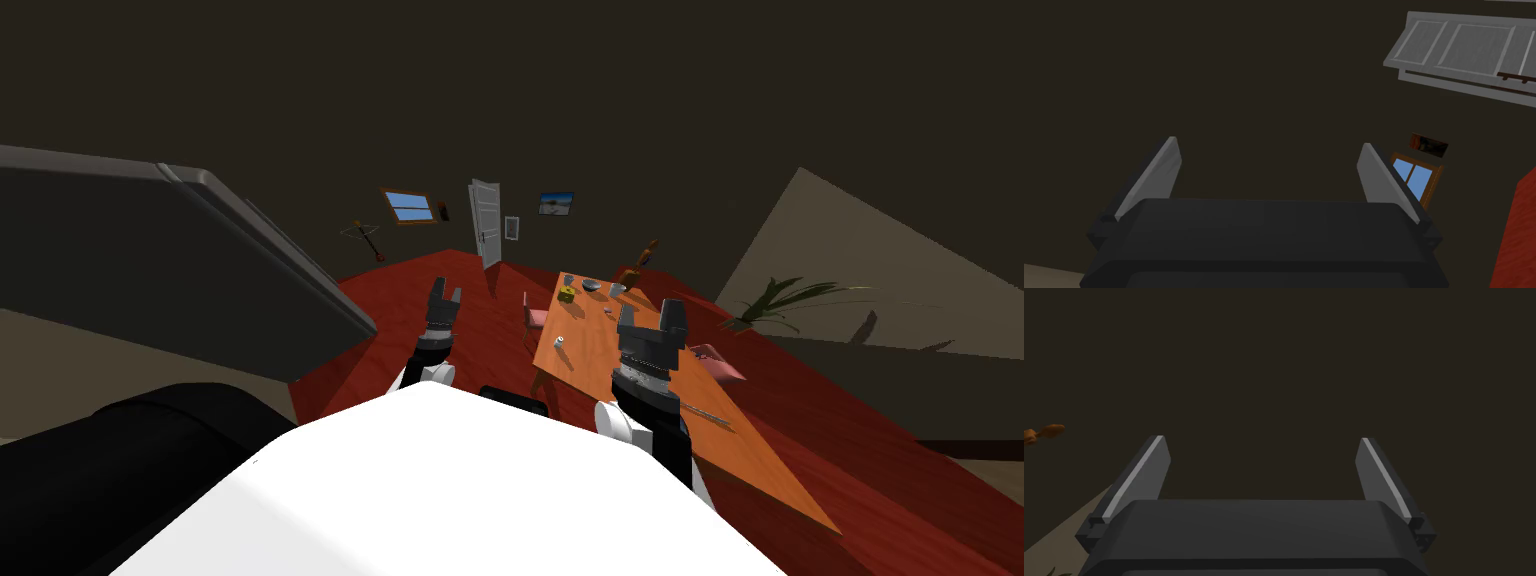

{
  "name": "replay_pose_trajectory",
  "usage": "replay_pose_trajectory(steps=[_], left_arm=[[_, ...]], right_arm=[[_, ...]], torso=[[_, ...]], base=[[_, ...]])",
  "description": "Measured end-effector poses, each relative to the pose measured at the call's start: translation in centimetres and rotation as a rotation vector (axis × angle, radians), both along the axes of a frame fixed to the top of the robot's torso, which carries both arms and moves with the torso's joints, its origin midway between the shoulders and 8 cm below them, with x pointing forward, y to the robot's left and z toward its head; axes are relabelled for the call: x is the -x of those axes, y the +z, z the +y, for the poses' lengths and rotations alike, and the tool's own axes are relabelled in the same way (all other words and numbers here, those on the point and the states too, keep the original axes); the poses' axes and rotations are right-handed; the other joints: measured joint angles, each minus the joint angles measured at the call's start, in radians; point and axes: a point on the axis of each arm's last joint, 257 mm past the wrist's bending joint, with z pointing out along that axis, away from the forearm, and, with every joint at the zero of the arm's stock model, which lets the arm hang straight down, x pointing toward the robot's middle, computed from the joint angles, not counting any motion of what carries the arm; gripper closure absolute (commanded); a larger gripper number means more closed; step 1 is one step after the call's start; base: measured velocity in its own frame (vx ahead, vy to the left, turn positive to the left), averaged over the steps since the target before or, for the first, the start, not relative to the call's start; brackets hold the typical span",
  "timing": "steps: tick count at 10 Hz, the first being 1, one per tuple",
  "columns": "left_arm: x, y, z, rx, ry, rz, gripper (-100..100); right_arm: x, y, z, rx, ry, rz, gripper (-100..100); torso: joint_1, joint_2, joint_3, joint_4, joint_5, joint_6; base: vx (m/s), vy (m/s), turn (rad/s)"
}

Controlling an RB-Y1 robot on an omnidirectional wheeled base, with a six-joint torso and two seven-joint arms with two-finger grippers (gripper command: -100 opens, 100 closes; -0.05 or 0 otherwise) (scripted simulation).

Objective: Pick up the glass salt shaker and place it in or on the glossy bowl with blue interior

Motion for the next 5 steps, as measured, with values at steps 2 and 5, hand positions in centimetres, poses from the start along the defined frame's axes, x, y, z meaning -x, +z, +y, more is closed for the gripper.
replay_pose_trajectory(steps=[2, 5], left_arm=[[0.0, 0.0, 0.0, 0.000, 0.000, 0.000, 0], [0.0, 0.0, 0.0, 0.000, 0.000, 0.000, 0]], right_arm=[[-1.5, -2.9, 0.5, 0.062, -0.003, 0.078, -100], [-3.4, -7.4, 0.3, 0.155, -0.018, 0.201, -100]], torso=[[0.007, -0.004, -0.002, -0.001, 0.001, 0.000], [0.008, -0.002, -0.001, -0.001, 0.002, 0.000]], base=[[0.073, 0.132, -0.106], [0.020, 0.111, -0.049]])
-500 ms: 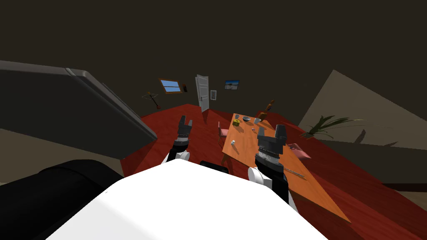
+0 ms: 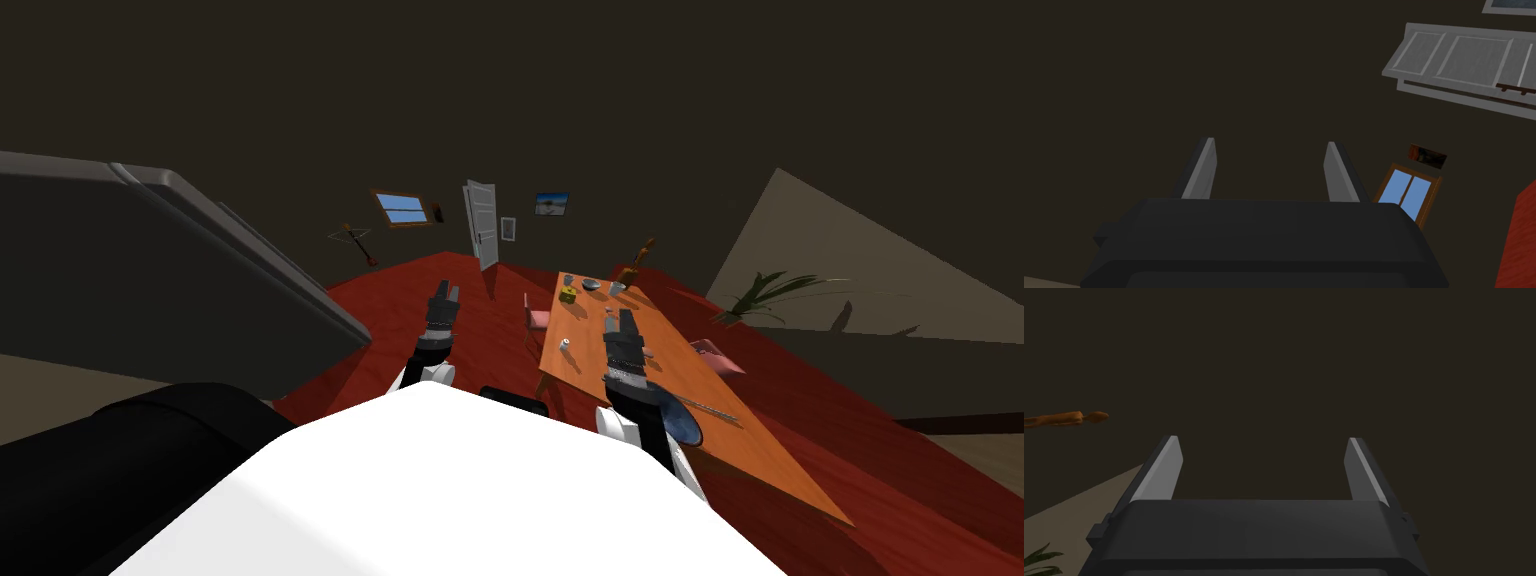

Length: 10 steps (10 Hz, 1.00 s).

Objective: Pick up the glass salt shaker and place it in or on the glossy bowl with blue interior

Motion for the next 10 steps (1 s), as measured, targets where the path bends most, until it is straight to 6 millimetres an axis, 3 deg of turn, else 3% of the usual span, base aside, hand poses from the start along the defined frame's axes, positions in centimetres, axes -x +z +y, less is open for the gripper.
replay_pose_trajectory(steps=[3, 10], left_arm=[[0.0, 0.0, 0.0, 0.000, 0.000, 0.000, 0], [0.0, 0.0, 0.0, 0.000, 0.000, 0.000, 0]], right_arm=[[-1.0, -3.0, -0.4, 0.048, -0.010, 0.073, -100], [-2.8, -12.2, -1.8, 0.230, -0.040, 0.287, -100]], torso=[[-0.006, 0.001, 0.000, 0.000, -0.001, 0.000], [-0.005, 0.001, 0.000, 0.000, -0.001, 0.000]], base=[[0.014, 0.043, -0.029], [0.011, 0.077, -0.041]])
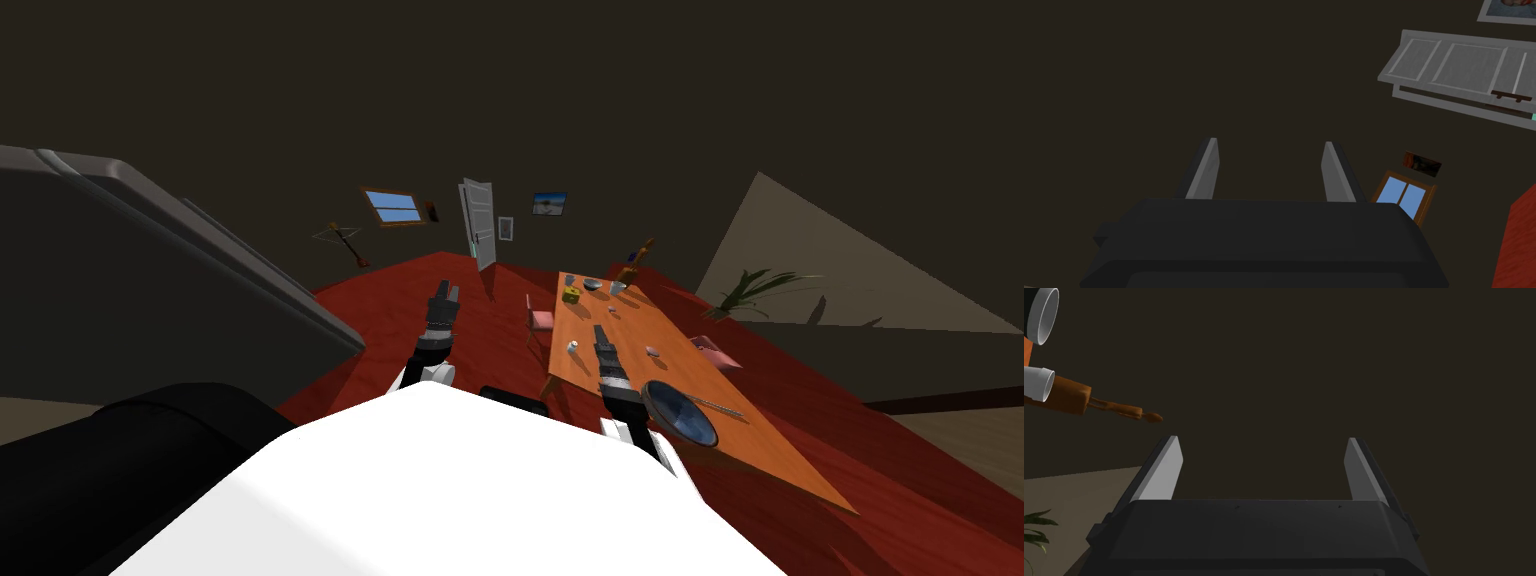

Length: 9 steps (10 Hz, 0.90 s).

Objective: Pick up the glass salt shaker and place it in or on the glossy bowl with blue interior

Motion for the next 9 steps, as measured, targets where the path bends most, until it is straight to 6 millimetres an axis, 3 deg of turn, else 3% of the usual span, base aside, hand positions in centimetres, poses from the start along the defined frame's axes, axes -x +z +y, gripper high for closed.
replay_pose_trajectory(steps=[3, 9], left_arm=[[0.0, 0.0, 0.0, 0.000, 0.000, 0.000, 0], [0.0, 0.0, 0.0, 0.000, 0.000, 0.000, 0]], right_arm=[[-0.6, -2.9, -0.8, 0.060, -0.011, 0.070, -100], [-0.9, -11.3, -3.4, 0.244, -0.032, 0.258, -100]], torso=[[0.000, 0.000, 0.000, 0.000, 0.000, 0.000], [0.002, -0.001, -0.001, 0.000, 0.001, 0.000]], base=[[0.009, 0.059, -0.027], [0.025, 0.079, -0.025]])
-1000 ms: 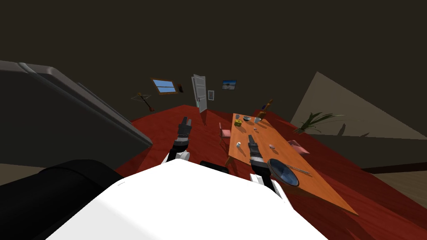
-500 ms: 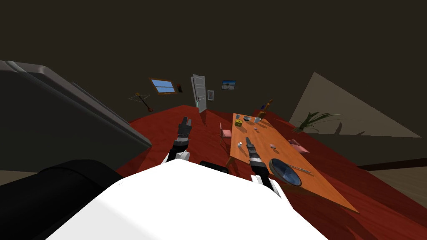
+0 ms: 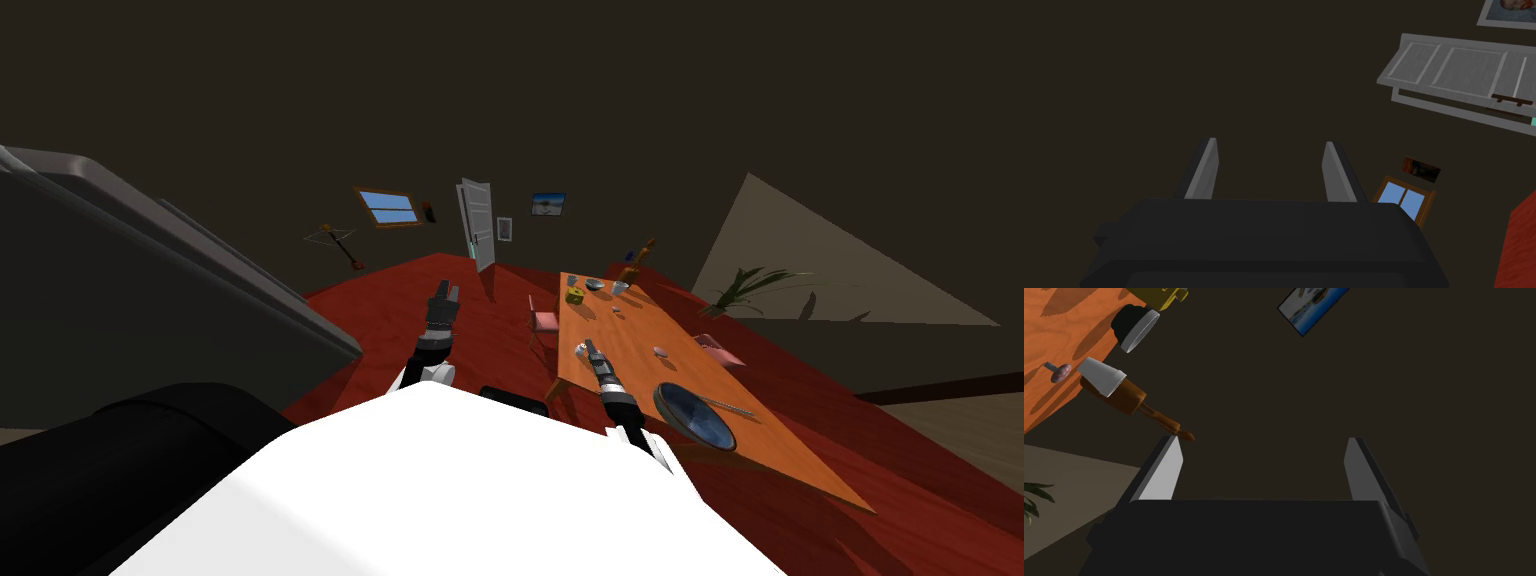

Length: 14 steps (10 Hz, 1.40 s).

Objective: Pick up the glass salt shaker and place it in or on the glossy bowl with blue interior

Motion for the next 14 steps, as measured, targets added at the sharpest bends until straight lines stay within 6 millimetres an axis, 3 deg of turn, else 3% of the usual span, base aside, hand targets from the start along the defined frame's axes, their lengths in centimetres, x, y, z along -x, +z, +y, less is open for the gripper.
replay_pose_trajectory(steps=[6, 14], left_arm=[[0.0, 0.0, 0.0, 0.000, 0.000, 0.000, 0], [0.0, 0.0, 0.0, 0.000, 0.000, 0.000, 0]], right_arm=[[0.4, -6.0, -2.3, 0.143, -0.008, 0.139, -100], [2.4, -14.5, -7.5, 0.407, -0.002, 0.364, -100]], torso=[[-0.003, 0.000, 0.000, 0.000, -0.001, 0.000], [-0.004, -0.002, -0.001, 0.000, -0.001, 0.000]], base=[[0.036, 0.052, -0.009], [0.064, 0.066, -0.002]])
